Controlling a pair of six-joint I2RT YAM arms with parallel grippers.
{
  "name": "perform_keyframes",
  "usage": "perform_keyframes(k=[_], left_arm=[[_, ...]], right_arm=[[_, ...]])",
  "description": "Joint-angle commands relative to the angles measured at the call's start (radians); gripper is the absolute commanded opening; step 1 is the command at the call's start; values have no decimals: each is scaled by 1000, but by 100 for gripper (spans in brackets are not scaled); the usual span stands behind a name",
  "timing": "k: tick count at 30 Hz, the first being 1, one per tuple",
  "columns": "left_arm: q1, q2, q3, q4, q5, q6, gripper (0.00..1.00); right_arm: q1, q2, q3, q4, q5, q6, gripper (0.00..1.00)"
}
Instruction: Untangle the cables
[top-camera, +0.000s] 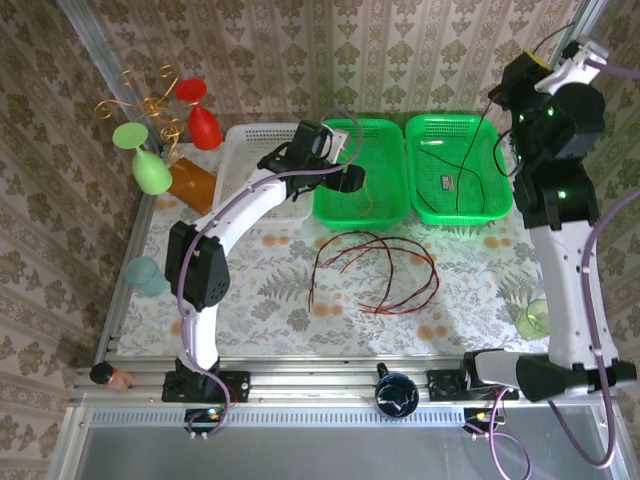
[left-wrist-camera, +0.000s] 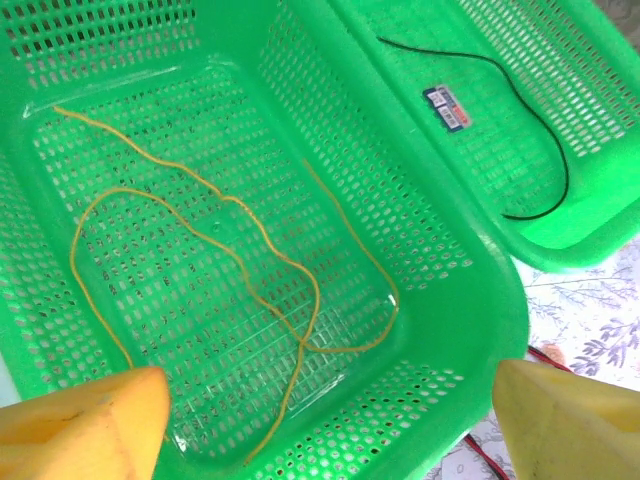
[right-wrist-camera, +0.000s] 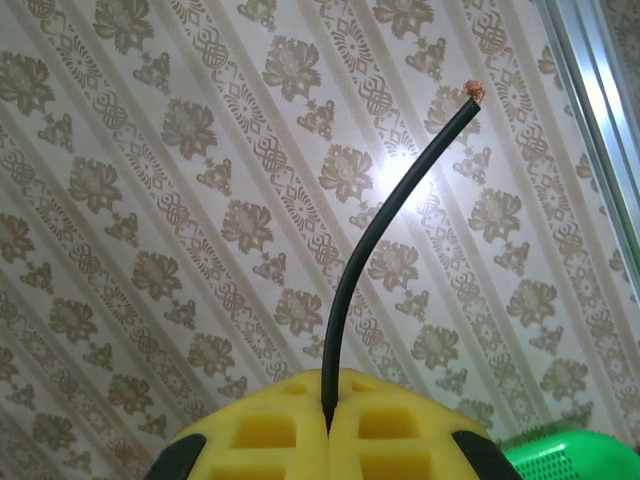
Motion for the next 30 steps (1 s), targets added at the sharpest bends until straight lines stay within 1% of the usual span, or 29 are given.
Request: perform_keyframes(k=[1, 6, 8, 13, 17, 20, 22, 24, 27, 30], left_arm=[[19, -71, -60, 58, 20, -35, 85], [33, -150, -155, 57, 14, -33, 85], [36, -182, -201, 67, 8, -33, 85], [47, -250, -321, 115, -2, -54, 85], [53, -275, -369, 128, -2, -68, 85], [56, -288, -394, 134, -1, -73, 85], [58, -293, -406, 134, 2, -76, 85], [57, -296, -414, 134, 5, -80, 85], [57, -306, -425, 130, 6, -85, 85], [57, -322, -441, 127, -6, -88, 85]], right_arm=[[-5, 76, 72, 59, 21, -70, 0], [-5, 221, 138, 108, 83, -164, 0], [-13, 272, 154, 124, 90, -195, 0], [-66, 370, 130, 119, 88, -100, 0], [-71, 409, 31, 106, 105, -66, 0], [-71, 447, -47, 52, 126, -19, 0], [-71, 498, -73, 0, 155, 27, 0], [-73, 559, -91, -7, 157, 37, 0], [-79, 678, -35, -84, 169, 61, 0], [-85, 797, 66, -180, 167, 65, 0]])
